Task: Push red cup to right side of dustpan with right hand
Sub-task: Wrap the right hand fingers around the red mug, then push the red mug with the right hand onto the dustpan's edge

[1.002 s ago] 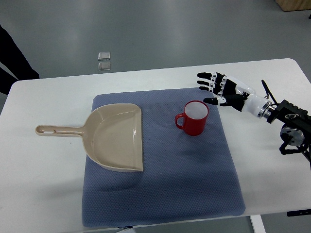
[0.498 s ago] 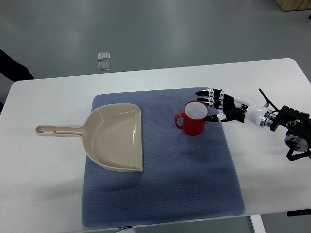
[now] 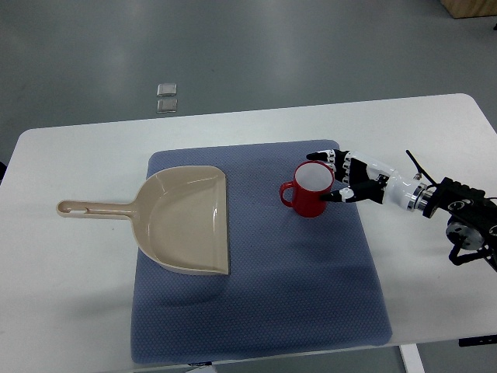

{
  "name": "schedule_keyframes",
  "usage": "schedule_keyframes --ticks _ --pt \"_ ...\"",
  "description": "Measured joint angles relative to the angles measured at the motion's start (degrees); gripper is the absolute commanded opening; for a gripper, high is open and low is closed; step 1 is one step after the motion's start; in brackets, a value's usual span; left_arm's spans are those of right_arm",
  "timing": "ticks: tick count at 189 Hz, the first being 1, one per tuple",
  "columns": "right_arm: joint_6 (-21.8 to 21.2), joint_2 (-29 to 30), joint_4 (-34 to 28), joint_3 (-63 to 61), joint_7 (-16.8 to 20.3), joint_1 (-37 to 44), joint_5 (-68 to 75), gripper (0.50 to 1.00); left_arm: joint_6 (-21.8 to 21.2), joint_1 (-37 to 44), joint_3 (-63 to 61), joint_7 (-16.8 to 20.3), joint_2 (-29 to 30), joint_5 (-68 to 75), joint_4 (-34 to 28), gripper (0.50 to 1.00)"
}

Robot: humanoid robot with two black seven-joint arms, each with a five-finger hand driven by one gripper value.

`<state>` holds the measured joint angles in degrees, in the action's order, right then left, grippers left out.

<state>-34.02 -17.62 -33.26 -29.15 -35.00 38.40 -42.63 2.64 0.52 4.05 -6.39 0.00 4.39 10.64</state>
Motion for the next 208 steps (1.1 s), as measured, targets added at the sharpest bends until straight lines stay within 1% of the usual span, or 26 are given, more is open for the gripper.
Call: schedule_keyframes --ticks 28,70,208 --pt "1.5 1.4 0.5 0.1 0.0 -0.3 0.0 0.936 0.0 0.0 0.0 0.0 0.0 0.0 0.0 1.000" --pt "2.6 3.5 1.2 0.1 0.0 -0.5 0.0 0.934 -0.1 0.0 0.0 0.0 0.0 0.0 -0.1 1.000" --pt "4.5 7.6 1.3 0.1 0.0 -0.8 0.0 0.936 -0.1 0.1 0.0 0.0 0.0 0.0 0.0 1.000"
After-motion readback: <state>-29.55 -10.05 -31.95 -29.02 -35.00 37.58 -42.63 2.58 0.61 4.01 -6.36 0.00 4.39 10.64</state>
